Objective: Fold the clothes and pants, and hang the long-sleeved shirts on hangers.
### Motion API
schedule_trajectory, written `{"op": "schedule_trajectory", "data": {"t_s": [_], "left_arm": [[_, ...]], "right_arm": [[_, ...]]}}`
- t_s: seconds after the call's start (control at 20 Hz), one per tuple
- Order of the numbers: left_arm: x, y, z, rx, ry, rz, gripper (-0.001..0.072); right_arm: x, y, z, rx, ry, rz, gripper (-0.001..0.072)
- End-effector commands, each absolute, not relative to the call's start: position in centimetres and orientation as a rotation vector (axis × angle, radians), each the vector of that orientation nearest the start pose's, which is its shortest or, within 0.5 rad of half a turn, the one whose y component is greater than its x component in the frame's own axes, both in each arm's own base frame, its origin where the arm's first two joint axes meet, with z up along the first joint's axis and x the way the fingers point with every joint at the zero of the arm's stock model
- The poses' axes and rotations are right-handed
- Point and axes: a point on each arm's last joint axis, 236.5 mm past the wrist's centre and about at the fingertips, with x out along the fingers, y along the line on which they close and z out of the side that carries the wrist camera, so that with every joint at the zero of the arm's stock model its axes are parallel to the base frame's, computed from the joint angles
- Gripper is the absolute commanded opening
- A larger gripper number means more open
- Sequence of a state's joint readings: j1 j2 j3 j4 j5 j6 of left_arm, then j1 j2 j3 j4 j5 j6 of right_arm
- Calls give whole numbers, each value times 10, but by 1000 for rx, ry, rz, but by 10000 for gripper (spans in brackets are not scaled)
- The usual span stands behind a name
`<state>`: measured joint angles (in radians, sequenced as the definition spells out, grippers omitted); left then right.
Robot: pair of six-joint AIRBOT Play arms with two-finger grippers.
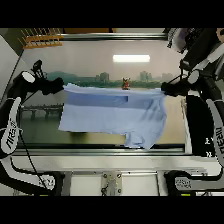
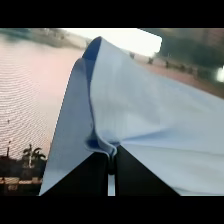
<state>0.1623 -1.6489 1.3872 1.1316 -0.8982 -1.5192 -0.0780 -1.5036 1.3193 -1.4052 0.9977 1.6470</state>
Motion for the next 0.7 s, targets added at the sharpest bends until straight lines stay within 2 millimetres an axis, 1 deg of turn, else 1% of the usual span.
{"op": "schedule_trajectory", "data": {"t_s": [0.0, 0.05, 0.1, 0.2, 0.25, 0.3, 0.35, 0.4, 0.45, 0.5, 0.55, 0.6, 0.65], "left_arm": [[473, -1, -73, -503, 1169, -4, 7], [466, -2, -80, -511, 1189, 0, 7], [461, -3, -86, -517, 1205, 3, 7], [453, -5, -93, -522, 1234, 3, 9], [451, -6, -91, -524, 1240, 0, 180], [452, -6, -84, -522, 1237, -8, 519], [455, -3, -72, -520, 1221, -13, 563], [459, 3, -50, -509, 1183, -14, 558], [458, 13, -29, -498, 1148, -7, 558], [450, 27, -11, -470, 1122, 15, 558], [436, 41, -1, -446, 1112, 46, 558], [416, 53, 2, -434, 1121, 79, 558], [394, 59, -4, -450, 1149, 103, 558]], "right_arm": [[424, 8, -54, 264, 1249, -46, 17], [416, 11, -64, 266, 1270, -44, 17], [412, 12, -70, 267, 1281, -46, 17], [410, 13, -72, 295, 1287, -60, 23], [411, 14, -71, 310, 1284, -60, 35], [413, 15, -66, 319, 1273, -57, 186], [416, 14, -56, 314, 1256, -54, 415], [419, 11, -38, 310, 1222, -51, 471], [420, 4, -15, 307, 1179, -54, 470], [417, -3, 8, 310, 1135, -63, 471], [410, -10, 31, 317, 1098, -73, 471], [401, -14, 49, 319, 1072, -78, 471], [393, -15, 66, 318, 1048, -77, 471]]}}
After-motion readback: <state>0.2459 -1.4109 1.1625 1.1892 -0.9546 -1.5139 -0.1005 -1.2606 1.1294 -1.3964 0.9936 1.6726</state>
